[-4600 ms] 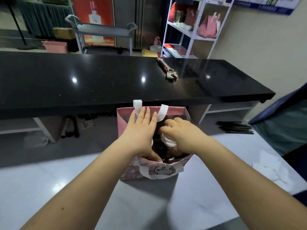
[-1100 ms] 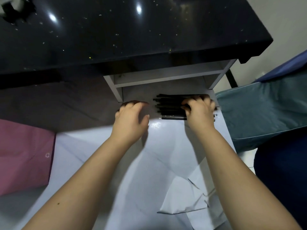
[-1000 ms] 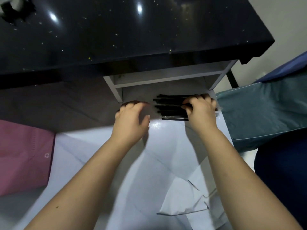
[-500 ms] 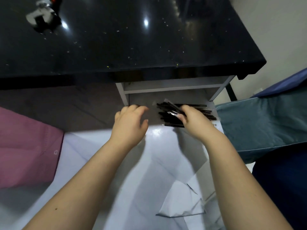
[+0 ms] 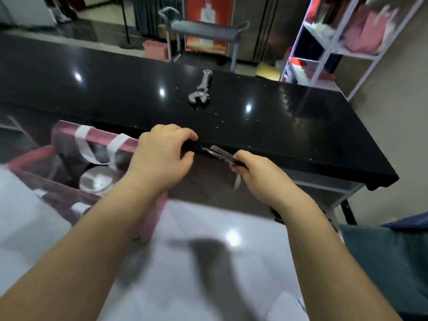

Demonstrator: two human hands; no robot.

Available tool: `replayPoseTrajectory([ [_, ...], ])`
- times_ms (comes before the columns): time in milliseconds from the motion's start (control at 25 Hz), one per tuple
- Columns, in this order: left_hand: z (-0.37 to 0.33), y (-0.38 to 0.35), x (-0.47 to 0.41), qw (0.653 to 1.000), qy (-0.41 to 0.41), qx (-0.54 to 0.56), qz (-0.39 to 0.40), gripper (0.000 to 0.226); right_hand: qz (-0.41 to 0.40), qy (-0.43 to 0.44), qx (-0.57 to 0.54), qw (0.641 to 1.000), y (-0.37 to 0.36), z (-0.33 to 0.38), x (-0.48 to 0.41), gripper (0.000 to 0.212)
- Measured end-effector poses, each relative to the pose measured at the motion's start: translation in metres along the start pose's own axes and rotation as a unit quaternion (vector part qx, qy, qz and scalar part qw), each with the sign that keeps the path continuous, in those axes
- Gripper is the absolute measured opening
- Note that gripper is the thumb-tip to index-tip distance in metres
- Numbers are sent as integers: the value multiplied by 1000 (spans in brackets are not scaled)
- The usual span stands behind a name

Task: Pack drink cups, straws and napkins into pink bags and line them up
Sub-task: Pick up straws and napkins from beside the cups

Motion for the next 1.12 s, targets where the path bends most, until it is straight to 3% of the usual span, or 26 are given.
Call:
replayPoseTrajectory([
  [160,53,49,22,999,39,0,-14,37,-25,46,-3,999,-5,76,-8,10],
  [320,129,76,68,997,81,21,2,28,-2,78,-190,979,-24,147,-17,16],
  [440,186,80,82,993,77,47,78,20,26,111,-259,959,-43,207,-34,22],
  [520,216,76,84,985,67,71,139,29,42,127,-293,947,-63,241,-45,20],
  [680,262,67,81,963,10,154,220,72,102,87,-370,919,-116,274,-60,17],
  [760,273,63,78,955,-29,177,237,98,97,40,-323,941,-135,267,-63,16],
  [840,277,60,74,953,-54,179,238,112,55,-9,-129,990,-144,254,-69,12],
  [880,278,60,73,953,-60,179,238,116,51,-36,-24,998,-148,250,-73,10],
  [1000,279,61,75,953,-71,185,229,117,87,-99,116,984,-151,250,-79,21],
  [1120,275,68,77,966,-62,163,193,97,71,-91,170,979,-146,258,-77,26],
])
Point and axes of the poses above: each hand's wrist, its own x-axis away from the middle knuckle, its own y-axis out of the back of the hand, z = x × y, the point moved 1 cm from there along -x, towards the middle knuckle, and after that the axes turned 13 degrees about -y, right-handed, at the moved point
